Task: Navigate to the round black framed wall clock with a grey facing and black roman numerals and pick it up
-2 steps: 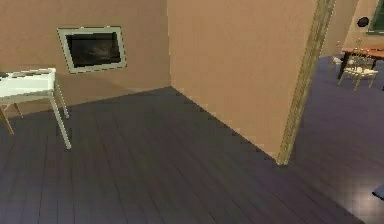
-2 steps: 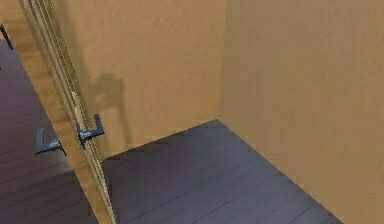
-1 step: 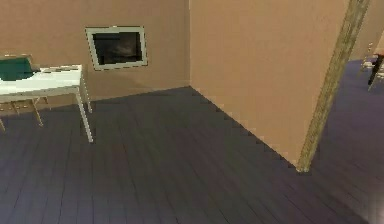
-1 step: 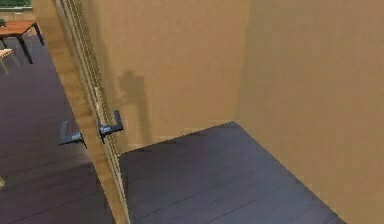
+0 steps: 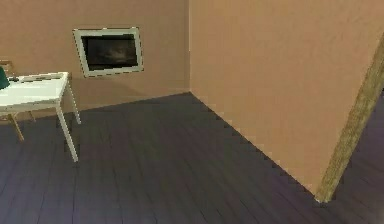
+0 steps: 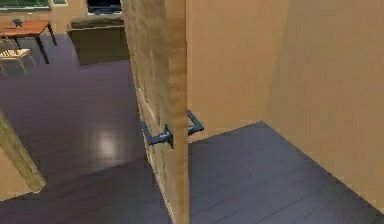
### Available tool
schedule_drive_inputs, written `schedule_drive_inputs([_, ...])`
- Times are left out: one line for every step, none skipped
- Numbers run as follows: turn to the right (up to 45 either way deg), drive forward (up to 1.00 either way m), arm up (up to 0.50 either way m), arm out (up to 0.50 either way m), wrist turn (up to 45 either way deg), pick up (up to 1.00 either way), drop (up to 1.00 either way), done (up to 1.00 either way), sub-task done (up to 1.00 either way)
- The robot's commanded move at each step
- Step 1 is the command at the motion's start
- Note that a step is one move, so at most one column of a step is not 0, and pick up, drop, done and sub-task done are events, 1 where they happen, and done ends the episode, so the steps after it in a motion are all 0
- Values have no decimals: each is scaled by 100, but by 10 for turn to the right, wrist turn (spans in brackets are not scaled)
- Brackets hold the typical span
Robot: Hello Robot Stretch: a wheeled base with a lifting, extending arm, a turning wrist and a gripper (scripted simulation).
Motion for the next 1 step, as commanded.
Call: schedule_drive_inputs([330, 0, 0, 0, 0, 0, 0, 0, 0])
